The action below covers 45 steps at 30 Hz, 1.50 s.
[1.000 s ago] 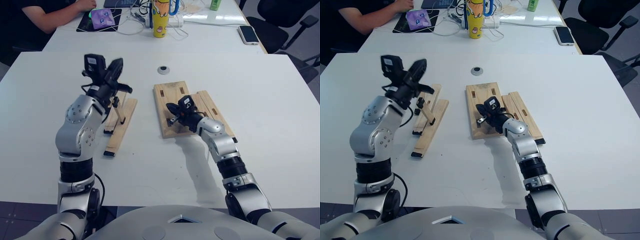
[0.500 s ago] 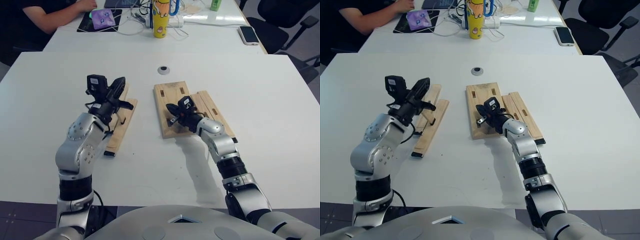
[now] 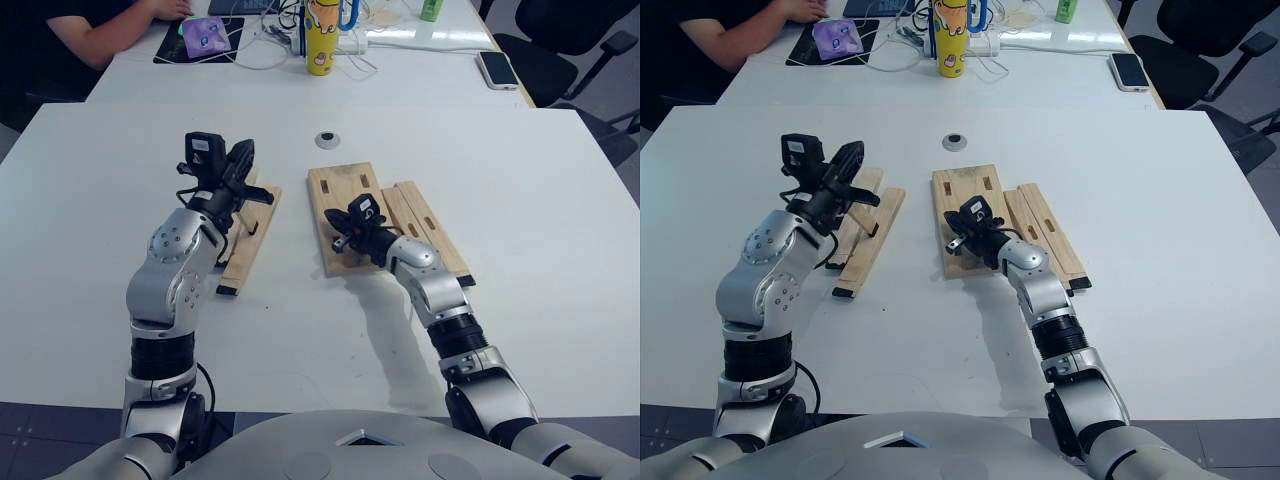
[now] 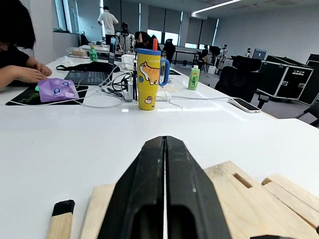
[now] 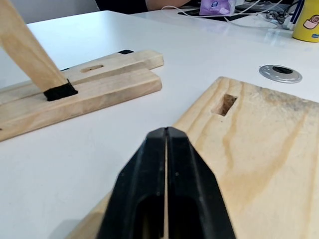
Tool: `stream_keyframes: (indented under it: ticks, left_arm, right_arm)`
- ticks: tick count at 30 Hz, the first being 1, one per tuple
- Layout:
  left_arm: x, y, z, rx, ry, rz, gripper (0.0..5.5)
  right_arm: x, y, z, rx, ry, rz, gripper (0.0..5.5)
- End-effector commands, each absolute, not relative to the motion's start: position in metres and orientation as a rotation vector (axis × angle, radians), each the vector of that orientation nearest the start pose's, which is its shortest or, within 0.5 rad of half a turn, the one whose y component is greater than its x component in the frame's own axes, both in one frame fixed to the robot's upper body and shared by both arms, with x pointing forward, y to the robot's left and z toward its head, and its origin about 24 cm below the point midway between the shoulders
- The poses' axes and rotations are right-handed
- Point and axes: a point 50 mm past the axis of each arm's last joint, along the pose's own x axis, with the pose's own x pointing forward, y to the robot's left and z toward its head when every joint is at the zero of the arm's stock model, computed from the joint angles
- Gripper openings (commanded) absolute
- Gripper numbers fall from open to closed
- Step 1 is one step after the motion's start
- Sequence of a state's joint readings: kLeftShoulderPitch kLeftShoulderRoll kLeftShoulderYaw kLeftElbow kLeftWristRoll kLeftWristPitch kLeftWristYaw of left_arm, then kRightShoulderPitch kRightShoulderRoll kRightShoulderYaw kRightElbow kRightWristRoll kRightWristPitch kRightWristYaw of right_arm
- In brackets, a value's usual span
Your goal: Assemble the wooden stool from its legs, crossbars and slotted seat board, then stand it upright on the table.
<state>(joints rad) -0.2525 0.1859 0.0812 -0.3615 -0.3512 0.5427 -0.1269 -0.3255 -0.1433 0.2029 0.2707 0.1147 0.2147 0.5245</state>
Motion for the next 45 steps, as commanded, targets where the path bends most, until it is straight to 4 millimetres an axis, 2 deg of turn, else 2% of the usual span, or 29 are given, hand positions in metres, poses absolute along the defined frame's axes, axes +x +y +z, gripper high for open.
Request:
stream_keyframes:
  ticks: [1,3,4,7,12,19,21,35,45]
  left_arm:
    - [0.278,0.173,0.191,-0.141,-0.32,-0.216,0.44]
    - [0.274,0.18,0.201,-0.103,-0.374,-0.208,0.75]
    - [0.27,0.184,0.2,-0.087,-0.378,-0.205,0.93]
    - [0.254,0.19,0.18,-0.064,-0.312,-0.233,1.4]
    - [0.222,0.179,0.146,-0.042,-0.189,-0.337,2.14]
    - [0.229,0.172,0.13,-0.078,-0.14,-0.339,3.21]
    - [0.233,0.17,0.125,-0.077,-0.119,-0.343,3.31]
    - [0.235,0.179,0.101,-0.109,-0.018,-0.255,3.31]
    - [0.235,0.179,0.092,-0.14,0.037,-0.276,1.87]
  right_arm:
    - [0.296,-0.098,0.039,-0.079,0.221,0.744,0.0]
    - [0.295,-0.099,0.038,-0.078,0.223,0.736,0.0]
    - [0.295,-0.099,0.038,-0.079,0.224,0.736,0.0]
    - [0.294,-0.101,0.037,-0.078,0.228,0.727,0.0]
    - [0.291,-0.107,0.034,-0.072,0.233,0.699,0.0]
    - [0.289,-0.104,0.034,-0.062,0.235,0.707,0.0]
    - [0.289,-0.102,0.034,-0.062,0.235,0.713,0.0]
    - [0.288,-0.098,0.035,-0.068,0.243,0.744,0.0]
    - [0.288,-0.096,0.034,-0.067,0.248,0.743,0.0]
